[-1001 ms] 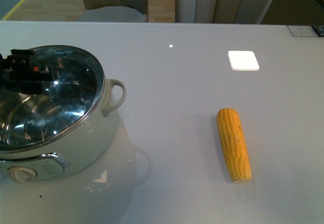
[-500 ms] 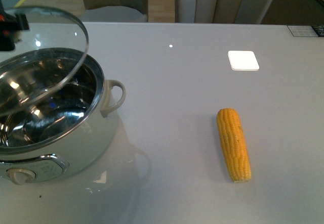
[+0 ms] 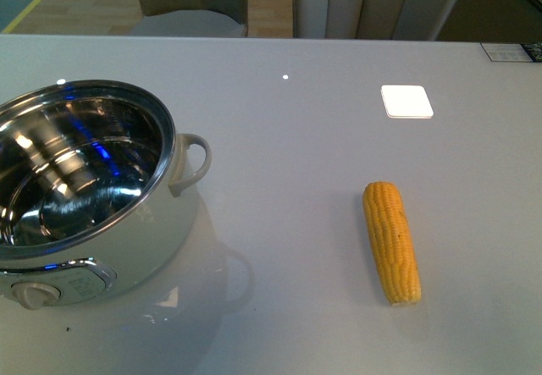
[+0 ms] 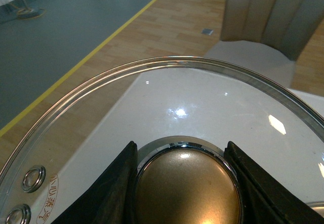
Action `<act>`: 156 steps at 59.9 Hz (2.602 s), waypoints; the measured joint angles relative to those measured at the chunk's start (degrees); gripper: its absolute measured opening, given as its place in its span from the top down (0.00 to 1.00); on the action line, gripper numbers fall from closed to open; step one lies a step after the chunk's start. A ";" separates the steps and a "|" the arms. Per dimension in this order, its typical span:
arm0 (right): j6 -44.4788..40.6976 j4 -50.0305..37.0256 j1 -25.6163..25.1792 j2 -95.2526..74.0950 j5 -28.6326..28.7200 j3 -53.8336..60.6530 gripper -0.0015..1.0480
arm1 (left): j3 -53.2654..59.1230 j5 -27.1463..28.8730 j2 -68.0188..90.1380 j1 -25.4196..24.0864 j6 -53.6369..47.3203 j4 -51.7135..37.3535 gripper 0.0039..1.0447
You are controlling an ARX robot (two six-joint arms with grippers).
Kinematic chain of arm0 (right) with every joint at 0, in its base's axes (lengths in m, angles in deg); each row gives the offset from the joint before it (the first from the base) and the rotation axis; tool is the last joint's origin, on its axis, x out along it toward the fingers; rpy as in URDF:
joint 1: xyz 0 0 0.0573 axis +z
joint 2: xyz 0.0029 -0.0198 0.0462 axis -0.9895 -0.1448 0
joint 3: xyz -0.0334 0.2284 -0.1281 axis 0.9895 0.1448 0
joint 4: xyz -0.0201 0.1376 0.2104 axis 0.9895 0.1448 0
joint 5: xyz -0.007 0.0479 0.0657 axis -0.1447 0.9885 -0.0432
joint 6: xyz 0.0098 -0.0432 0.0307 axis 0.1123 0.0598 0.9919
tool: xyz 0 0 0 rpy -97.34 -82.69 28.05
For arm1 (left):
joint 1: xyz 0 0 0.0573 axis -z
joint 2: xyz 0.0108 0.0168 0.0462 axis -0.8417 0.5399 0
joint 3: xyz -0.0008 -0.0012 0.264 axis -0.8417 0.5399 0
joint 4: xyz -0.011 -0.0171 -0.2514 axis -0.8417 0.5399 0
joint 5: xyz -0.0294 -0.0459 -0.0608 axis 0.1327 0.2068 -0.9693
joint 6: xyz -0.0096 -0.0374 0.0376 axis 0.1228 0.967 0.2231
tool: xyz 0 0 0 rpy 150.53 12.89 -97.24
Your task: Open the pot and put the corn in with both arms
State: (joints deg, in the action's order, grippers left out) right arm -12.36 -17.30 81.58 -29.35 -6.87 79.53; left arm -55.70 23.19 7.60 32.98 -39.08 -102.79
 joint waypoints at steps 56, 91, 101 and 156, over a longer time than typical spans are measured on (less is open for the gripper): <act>0.00 0.00 0.00 0.00 0.00 0.00 0.08 | -6.95 -2.95 40.96 -13.90 -3.32 -22.27 0.57; 0.00 0.00 0.00 0.00 0.00 0.00 0.08 | -10.75 -5.92 50.71 -11.69 -1.95 -27.56 0.57; 0.00 0.00 0.00 0.00 0.00 0.00 0.08 | -10.67 -5.99 50.73 -11.72 -2.25 -27.76 0.33; 0.00 0.00 0.00 0.00 0.00 0.00 0.08 | 15.21 -8.26 -14.01 -7.82 10.80 -3.91 0.06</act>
State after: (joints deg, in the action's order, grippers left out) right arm -12.36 -17.30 81.58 -29.35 -6.87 79.53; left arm -40.49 14.93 -6.41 25.16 -28.28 -106.70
